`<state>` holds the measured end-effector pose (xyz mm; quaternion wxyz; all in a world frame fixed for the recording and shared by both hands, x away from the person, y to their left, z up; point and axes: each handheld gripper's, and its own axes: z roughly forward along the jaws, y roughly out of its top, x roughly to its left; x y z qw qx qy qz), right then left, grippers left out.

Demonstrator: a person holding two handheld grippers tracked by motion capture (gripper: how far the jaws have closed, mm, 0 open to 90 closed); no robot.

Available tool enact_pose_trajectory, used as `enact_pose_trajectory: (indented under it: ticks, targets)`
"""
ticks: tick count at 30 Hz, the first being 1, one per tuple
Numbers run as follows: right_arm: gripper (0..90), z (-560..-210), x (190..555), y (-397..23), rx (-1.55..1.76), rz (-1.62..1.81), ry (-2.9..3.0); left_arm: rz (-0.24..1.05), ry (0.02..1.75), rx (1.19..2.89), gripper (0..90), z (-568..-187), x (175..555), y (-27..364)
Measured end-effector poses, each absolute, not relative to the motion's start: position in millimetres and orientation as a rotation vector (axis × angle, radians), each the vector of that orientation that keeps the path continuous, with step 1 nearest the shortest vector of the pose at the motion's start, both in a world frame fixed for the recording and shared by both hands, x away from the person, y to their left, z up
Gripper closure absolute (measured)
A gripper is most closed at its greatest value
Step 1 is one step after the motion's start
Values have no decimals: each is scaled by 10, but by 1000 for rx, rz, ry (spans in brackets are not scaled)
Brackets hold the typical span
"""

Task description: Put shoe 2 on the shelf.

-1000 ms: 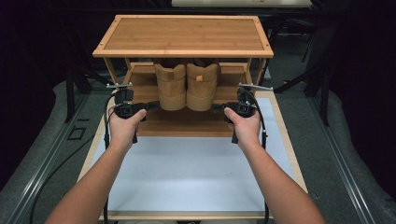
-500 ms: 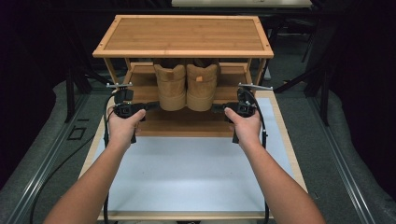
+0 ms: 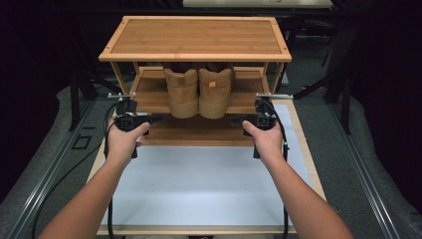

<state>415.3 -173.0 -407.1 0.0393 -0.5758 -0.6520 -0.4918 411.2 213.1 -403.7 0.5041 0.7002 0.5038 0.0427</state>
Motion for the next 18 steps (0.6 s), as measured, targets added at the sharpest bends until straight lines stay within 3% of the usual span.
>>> enact_pose_trajectory:
  ticks: [10, 15, 18]
  targets:
    - [900, -4338, 3885, -2029, -1808, -1456, -2053, 131, 1234, 1736, 842, -4398, 3891, 2410]
    - [893, -4528, 3733, -2200, -1833, -1440, -2066, 211, 1241, 1776, 751, -4633, 3767, 2538]
    - [680, -4669, 3612, -2279, -1844, -1463, -2155, 263, 1233, 1802, 571, -4834, 3689, 2656]
